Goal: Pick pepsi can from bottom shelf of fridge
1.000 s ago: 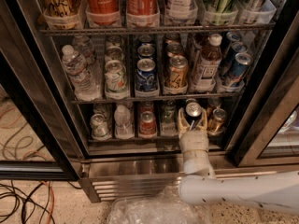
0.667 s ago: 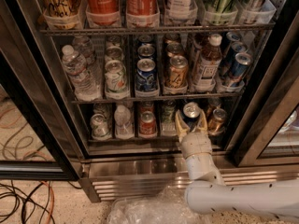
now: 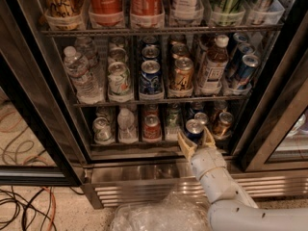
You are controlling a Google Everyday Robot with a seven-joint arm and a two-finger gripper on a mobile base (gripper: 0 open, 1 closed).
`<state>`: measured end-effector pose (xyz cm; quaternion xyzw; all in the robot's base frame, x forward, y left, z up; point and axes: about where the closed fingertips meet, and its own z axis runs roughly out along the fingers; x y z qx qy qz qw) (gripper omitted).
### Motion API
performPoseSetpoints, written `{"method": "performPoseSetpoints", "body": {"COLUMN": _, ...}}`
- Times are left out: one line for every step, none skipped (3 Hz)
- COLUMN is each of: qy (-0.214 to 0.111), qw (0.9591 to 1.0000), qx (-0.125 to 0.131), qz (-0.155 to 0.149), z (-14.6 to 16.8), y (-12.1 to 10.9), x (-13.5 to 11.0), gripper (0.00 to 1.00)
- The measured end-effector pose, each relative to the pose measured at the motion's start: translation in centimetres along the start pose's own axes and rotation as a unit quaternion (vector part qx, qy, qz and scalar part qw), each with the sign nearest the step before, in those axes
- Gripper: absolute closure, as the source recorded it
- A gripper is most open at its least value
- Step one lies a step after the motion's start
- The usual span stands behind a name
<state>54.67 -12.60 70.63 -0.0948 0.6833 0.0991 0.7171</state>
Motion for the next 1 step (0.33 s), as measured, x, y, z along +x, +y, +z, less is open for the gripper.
{"method": "performPoseSetpoints", "body": {"qy": 0.001, "qw": 1.0, "qx": -0.003, "qz": -0.001, "z": 0.14, "y": 0.18, "x": 0.01, "gripper": 1.0}}
